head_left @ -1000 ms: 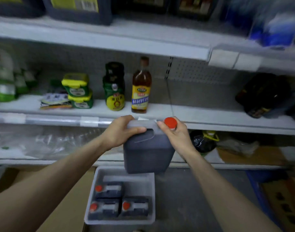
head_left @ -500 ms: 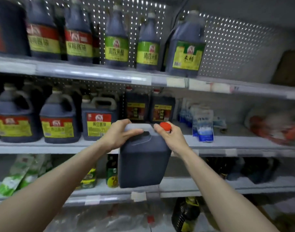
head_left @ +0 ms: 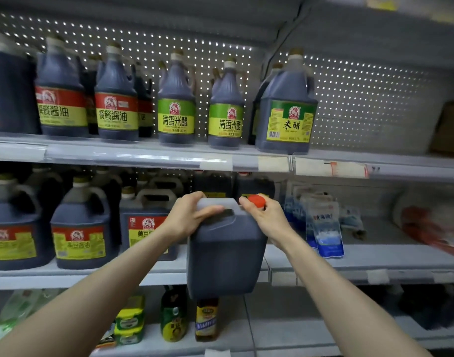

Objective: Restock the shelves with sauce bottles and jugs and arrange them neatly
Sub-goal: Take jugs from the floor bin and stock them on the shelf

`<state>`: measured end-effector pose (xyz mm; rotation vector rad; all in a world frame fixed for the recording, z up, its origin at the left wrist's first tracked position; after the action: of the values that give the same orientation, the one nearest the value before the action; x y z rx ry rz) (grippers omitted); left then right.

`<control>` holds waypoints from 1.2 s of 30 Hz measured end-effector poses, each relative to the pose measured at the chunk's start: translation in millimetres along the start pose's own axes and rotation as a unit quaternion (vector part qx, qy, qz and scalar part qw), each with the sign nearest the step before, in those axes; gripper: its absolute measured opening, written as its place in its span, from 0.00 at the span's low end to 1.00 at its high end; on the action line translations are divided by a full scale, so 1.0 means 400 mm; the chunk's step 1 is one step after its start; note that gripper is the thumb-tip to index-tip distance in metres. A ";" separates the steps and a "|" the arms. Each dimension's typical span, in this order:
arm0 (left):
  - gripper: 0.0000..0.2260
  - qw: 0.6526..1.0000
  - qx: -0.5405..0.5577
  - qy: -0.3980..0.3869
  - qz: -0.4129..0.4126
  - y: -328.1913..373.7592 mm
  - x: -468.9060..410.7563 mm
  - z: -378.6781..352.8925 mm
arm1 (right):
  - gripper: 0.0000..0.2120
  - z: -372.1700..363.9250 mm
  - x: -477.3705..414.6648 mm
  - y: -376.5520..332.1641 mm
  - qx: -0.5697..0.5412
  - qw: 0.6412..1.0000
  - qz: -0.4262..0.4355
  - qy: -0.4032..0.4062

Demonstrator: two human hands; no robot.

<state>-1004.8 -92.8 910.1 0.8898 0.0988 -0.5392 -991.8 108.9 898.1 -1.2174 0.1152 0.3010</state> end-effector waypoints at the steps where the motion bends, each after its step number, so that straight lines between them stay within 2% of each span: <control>1: 0.22 1.000 -0.003 0.006 -0.001 -0.008 -0.018 -0.004 | 0.13 0.007 -0.019 0.009 0.005 1.000 0.002 -0.004; 16: 0.16 0.997 -0.005 0.068 0.019 -0.163 -0.242 -0.087 | 0.09 0.071 -0.265 0.180 -0.005 1.000 -0.009 -0.019; 18: 0.14 0.997 -0.009 0.067 0.023 -0.180 -0.261 -0.094 | 0.14 0.068 -0.286 0.205 -0.003 1.000 -0.021 -0.012; 20: 0.13 0.997 0.000 0.066 0.026 -0.198 -0.278 -0.100 | 0.24 0.065 -0.310 0.229 0.011 0.999 -0.037 0.000; 22: 0.11 0.997 0.019 0.072 0.025 -0.214 -0.297 -0.104 | 0.28 0.065 -0.330 0.241 0.011 0.999 -0.046 0.004; 27: 0.10 0.996 0.038 0.074 0.029 -0.238 -0.336 -0.106 | 0.17 0.069 -0.374 0.257 0.017 0.999 -0.037 0.002; 31: 0.08 0.990 0.097 0.095 0.027 -0.266 -0.342 -0.127 | 0.22 0.060 -0.385 0.279 0.017 0.999 -0.040 0.010; 36: 0.10 0.981 0.161 0.105 0.030 -0.287 -0.310 -0.154 | 0.21 0.042 -0.345 0.296 -0.055 0.998 -0.025 0.022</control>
<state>-1159.4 -53.7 826.6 1.2620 0.1797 -0.4090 -1158.8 138.5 830.9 -1.3352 0.1061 0.2390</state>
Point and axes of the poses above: each hand's wrist, its own x-axis away from the middle knuckle, its own z-axis out of the back of the hand, y = z × x, the point moved 2 cm from there along -x, towards the middle knuckle, and after that the axes turned 14 degrees about -y, right-handed, at the moved point
